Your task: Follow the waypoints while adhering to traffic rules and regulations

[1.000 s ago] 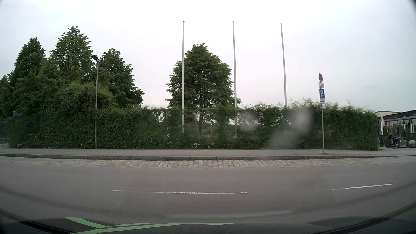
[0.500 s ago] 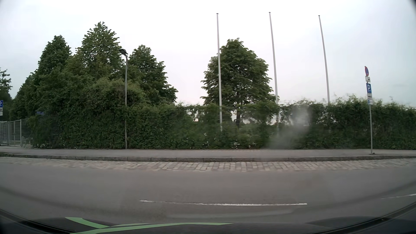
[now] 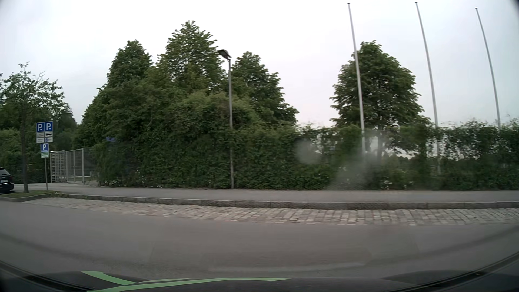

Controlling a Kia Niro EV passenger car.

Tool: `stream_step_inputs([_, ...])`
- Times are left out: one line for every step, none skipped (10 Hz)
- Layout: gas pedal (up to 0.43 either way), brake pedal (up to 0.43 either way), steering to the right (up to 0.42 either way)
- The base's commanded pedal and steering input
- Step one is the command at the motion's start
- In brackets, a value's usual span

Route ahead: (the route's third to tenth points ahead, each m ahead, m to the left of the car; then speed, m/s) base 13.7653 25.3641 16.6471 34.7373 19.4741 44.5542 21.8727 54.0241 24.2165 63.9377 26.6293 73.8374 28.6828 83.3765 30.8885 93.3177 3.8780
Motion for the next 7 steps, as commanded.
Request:
stream_step_inputs([0.209, 0.000, -0.603])
stream_step_inputs([0.209, 0.000, -0.615])
stream_step_inputs([0.197, 0.000, -0.621])
stream_step_inputs([0.197, 0.000, -0.622])
stream_step_inputs([0.209, 0.000, -0.619])
stream_step_inputs([0.209, 0.000, -0.612])
stream_step_inputs([0.209, 0.000, -0.605])
